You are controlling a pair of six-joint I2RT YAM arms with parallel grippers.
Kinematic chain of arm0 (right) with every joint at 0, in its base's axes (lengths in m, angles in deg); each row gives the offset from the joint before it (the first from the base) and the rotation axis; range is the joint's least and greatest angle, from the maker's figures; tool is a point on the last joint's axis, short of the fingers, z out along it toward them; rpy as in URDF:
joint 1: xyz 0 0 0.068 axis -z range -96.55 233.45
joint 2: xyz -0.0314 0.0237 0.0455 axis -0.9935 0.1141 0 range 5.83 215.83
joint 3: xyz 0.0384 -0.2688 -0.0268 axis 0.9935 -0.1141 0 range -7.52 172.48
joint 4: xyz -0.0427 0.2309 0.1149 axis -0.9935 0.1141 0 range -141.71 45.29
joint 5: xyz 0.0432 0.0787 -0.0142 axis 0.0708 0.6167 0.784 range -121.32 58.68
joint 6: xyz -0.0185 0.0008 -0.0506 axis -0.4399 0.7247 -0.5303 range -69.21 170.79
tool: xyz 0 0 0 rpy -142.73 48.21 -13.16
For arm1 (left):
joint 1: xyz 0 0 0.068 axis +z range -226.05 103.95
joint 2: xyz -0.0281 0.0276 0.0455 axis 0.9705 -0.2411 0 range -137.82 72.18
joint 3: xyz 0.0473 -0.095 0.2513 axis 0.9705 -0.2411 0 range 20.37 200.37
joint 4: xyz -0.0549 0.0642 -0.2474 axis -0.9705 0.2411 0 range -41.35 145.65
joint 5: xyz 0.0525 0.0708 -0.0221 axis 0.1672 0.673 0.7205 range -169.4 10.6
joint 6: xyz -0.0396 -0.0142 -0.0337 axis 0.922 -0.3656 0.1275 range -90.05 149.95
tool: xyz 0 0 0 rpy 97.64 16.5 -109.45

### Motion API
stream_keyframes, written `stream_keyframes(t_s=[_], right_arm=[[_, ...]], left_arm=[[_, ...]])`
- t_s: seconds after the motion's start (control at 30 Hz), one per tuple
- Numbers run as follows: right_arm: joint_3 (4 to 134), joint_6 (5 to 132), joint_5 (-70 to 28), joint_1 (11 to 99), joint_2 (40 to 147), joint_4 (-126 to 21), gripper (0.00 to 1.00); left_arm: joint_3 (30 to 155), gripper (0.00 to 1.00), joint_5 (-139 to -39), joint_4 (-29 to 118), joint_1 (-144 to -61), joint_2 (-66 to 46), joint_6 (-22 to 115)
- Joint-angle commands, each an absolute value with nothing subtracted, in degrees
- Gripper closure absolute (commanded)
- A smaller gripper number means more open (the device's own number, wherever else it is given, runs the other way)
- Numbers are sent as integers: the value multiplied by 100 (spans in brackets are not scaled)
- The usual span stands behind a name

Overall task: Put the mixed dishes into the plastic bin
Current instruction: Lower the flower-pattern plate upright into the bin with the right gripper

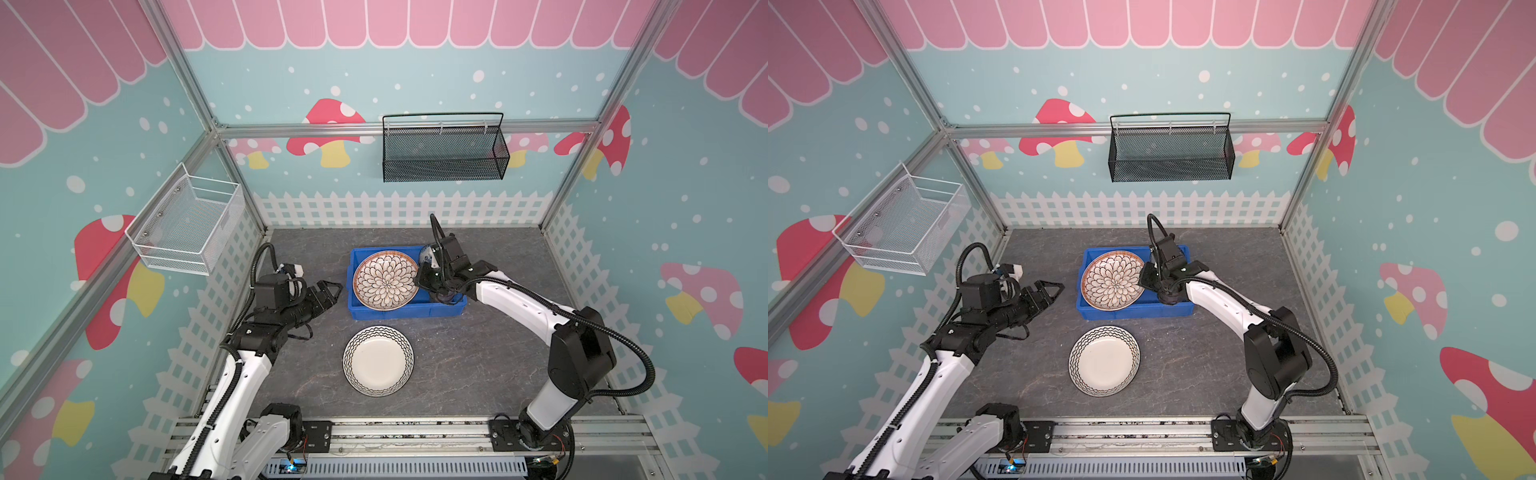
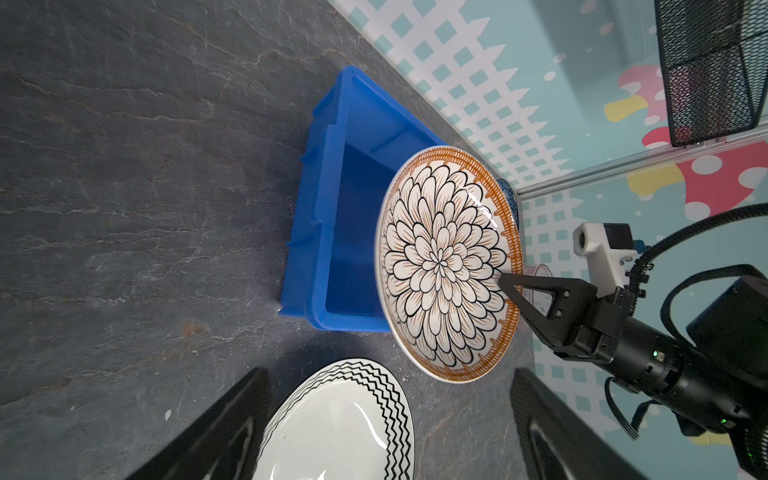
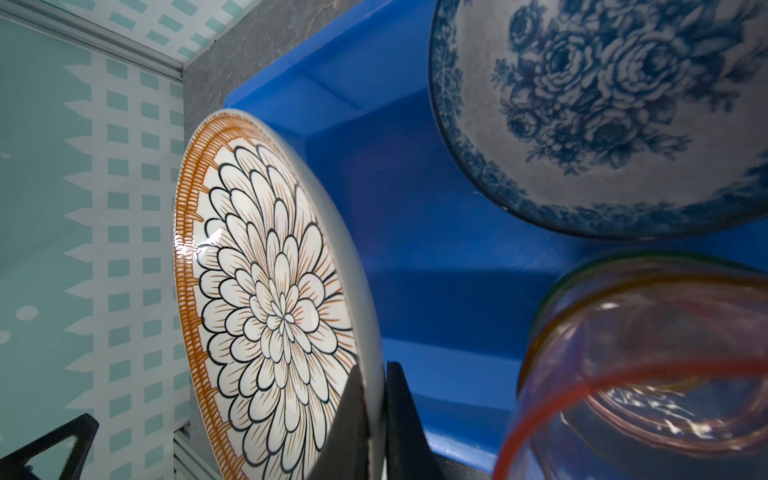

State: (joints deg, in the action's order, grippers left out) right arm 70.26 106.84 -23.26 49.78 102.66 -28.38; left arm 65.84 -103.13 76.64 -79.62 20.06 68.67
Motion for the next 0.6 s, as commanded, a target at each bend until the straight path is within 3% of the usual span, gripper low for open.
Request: stream_keyframes(t_s=[0.0, 0.57], right_arm=[[7464, 10906, -2432, 4927, 10285, -3205, 100], [8267, 11054, -3183, 4687, 10965, -2583, 100]], left_arm=[[6471, 10, -10536, 7481, -7871, 1947, 6769], [6260, 10, -10923, 7138, -7576, 1718, 6724]])
